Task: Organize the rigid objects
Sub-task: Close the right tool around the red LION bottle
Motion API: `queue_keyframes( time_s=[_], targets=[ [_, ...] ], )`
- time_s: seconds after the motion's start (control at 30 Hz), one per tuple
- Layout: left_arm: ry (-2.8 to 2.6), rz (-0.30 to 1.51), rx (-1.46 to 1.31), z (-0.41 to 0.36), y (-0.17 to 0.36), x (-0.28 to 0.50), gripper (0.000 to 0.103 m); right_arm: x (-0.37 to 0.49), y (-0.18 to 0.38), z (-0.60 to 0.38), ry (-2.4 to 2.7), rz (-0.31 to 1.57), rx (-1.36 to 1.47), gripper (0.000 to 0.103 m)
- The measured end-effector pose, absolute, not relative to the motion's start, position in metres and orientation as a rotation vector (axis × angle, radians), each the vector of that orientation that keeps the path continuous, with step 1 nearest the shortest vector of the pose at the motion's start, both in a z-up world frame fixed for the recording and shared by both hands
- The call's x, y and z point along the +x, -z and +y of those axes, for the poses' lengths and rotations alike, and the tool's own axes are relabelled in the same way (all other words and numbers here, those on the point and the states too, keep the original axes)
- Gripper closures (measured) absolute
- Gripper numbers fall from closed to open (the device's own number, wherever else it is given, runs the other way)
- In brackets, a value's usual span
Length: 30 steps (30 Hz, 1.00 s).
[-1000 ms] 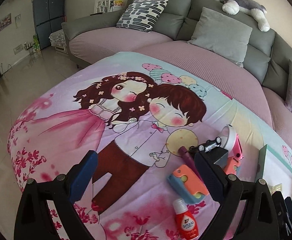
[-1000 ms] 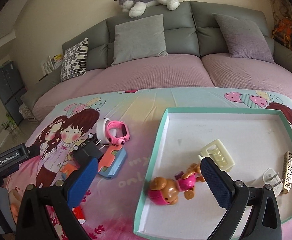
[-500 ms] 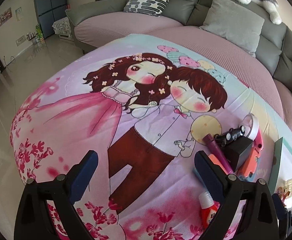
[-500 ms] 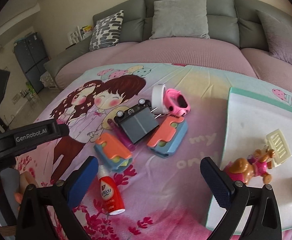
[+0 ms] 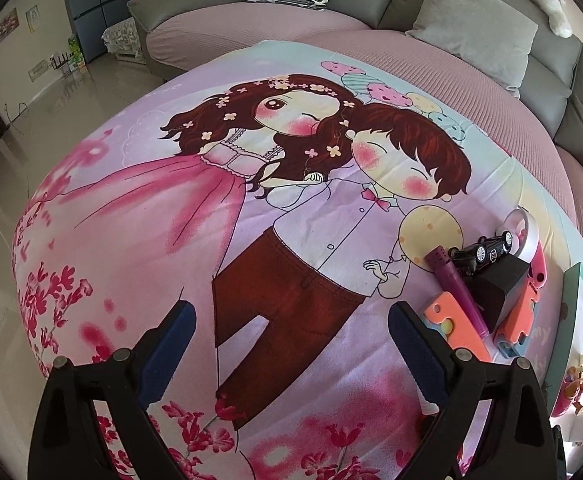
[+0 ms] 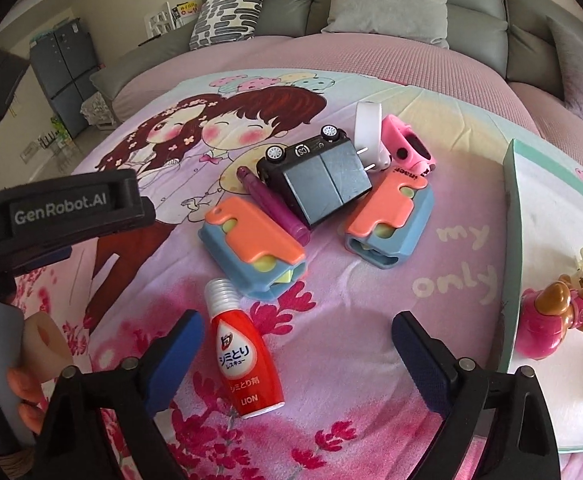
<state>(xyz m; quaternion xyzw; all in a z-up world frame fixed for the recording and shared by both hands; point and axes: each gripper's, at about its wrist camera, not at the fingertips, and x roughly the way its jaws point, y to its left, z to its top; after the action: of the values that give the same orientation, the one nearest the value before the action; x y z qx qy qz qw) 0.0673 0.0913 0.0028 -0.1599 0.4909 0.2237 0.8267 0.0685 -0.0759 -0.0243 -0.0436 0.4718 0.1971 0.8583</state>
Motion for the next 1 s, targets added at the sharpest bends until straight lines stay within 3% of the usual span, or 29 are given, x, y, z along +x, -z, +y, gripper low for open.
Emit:
queue_keyframes(
  time_s=[0.37,0.57,0.87,1.0],
  targets=[
    [-0.465,1.051,-0.322,0.087,-0.001,0.07,0.006,0.066,0.028,-0.074,-0.396,1.012,-0.145,0.028],
    [-0.449,1.06,-0.303,0.08,-0.001,0.074,0.006,0.065,0.026,-0.083,-0.37,1.008,-0.149,0.05],
    [-0.429,1.067,-0.286,0.074,-0.001,0.076,0.006,0.064,0.025,-0.083,-0.38,0.991,-0.162,0.05],
    [-0.433,1.063,-0.3,0.078,-0.001,0.075,0.006,0.063,0.025,-0.081,-0.409,0.995,-0.125,0.035]
  ],
)
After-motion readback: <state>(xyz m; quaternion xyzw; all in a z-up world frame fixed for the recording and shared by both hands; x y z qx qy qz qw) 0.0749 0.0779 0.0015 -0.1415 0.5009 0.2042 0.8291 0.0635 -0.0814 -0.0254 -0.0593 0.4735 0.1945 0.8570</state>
